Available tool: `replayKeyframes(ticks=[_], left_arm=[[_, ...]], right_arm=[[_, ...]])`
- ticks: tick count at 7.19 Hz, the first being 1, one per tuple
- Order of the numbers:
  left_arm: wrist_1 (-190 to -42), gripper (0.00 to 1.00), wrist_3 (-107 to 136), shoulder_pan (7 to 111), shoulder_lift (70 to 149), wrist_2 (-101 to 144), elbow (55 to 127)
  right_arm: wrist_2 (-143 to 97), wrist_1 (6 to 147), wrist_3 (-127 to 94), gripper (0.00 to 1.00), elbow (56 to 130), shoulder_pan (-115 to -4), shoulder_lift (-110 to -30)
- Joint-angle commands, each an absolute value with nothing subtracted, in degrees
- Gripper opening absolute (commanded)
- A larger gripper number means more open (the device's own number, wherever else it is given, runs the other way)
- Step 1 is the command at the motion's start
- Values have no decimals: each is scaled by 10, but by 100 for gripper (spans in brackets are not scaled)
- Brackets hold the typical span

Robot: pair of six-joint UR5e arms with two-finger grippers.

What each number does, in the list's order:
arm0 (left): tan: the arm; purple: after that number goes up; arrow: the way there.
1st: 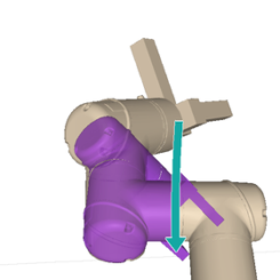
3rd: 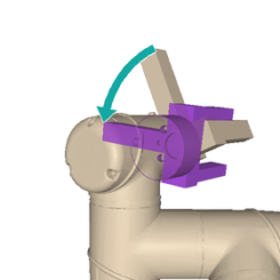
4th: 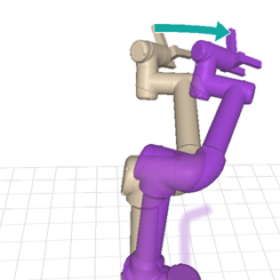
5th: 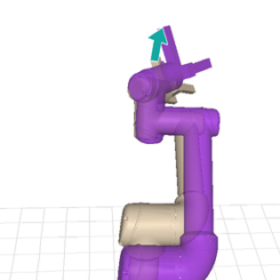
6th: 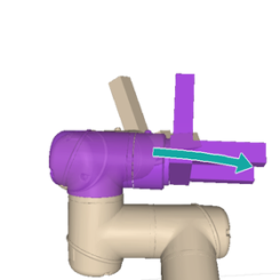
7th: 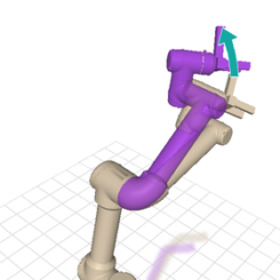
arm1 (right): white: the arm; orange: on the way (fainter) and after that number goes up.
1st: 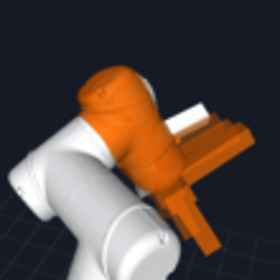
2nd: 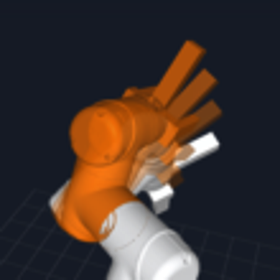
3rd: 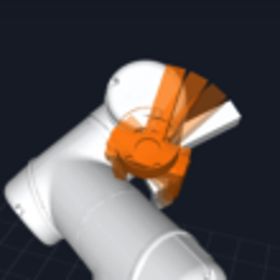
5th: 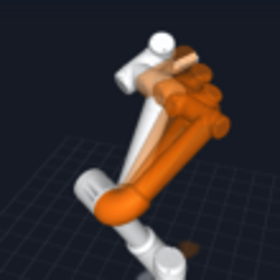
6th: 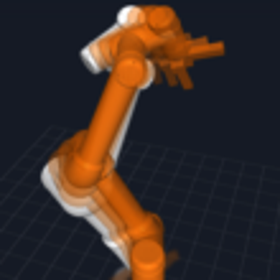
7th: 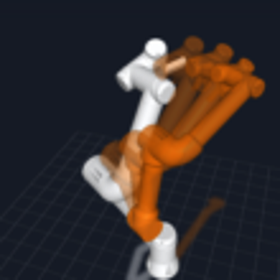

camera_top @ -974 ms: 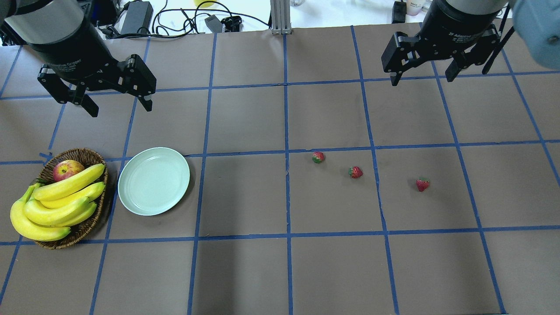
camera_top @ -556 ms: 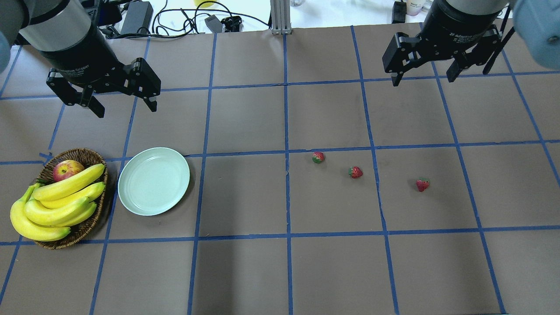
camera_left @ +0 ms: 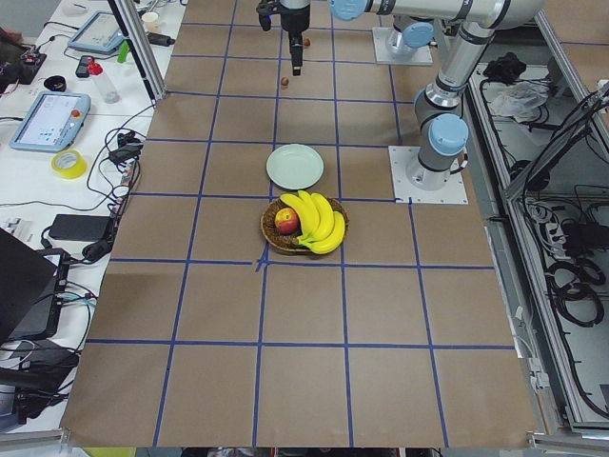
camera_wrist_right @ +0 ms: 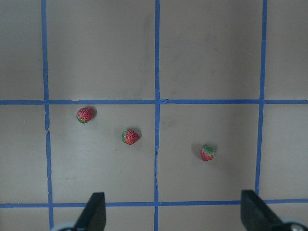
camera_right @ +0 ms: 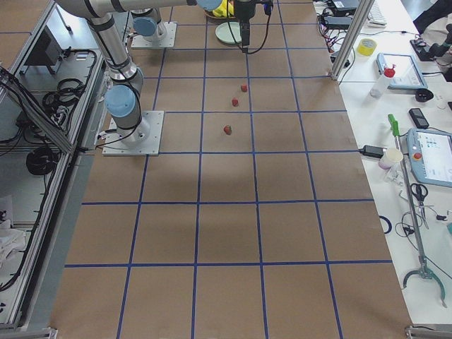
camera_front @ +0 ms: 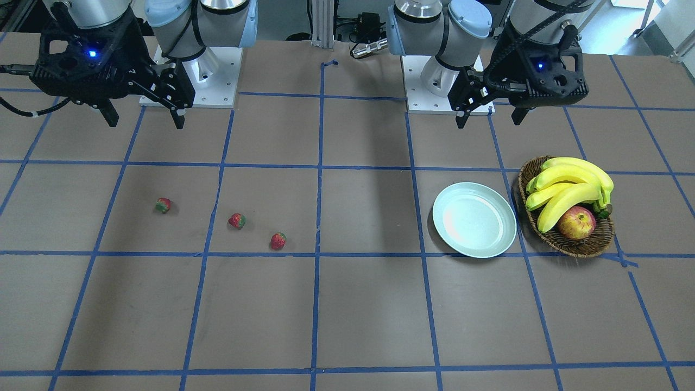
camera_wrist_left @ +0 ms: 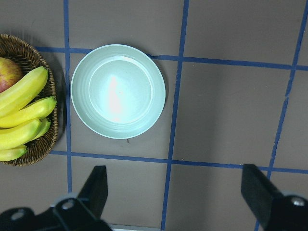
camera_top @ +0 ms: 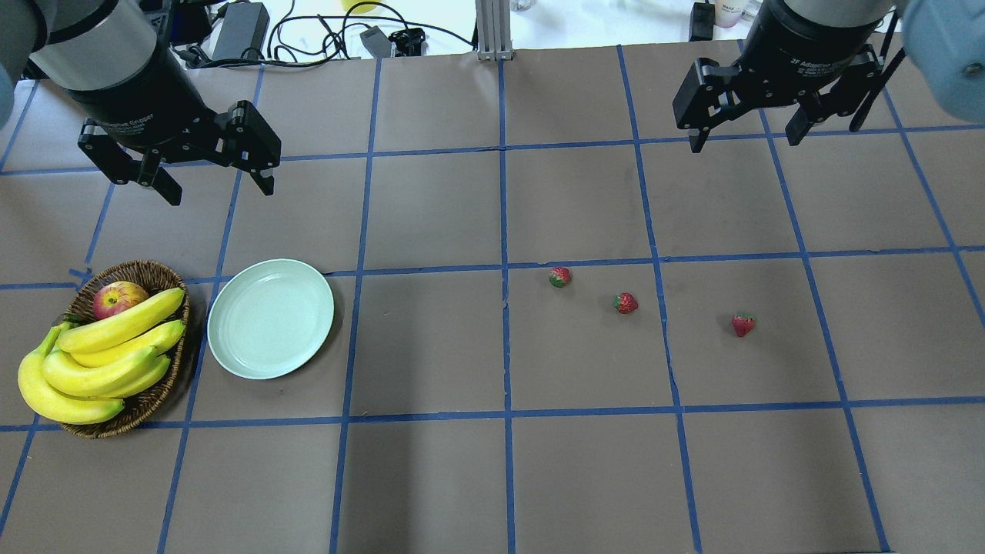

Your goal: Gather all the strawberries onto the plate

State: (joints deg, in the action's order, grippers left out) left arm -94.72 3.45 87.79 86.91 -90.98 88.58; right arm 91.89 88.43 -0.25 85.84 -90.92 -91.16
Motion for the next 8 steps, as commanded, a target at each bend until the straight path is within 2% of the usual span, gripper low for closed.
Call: replayKeyframes(ticks=[1, 3, 5, 6, 8], left_arm=[[-947, 100, 36, 878, 869, -907, 887], [-947, 100, 36, 878, 869, -907, 890], [-947, 100, 36, 878, 870, -914, 895], [-947, 100, 36, 878, 870, -917, 895], [-945, 100, 34, 878, 874, -917, 898]], right_arm=[[909, 888, -6, 100, 847, -911, -903], [909, 886, -11, 100, 808, -914, -861], [880, 901, -51, 100, 809, -927, -820], [884, 914, -87, 100, 819, -961, -796], [875, 979, -170, 100, 906, -993, -785]])
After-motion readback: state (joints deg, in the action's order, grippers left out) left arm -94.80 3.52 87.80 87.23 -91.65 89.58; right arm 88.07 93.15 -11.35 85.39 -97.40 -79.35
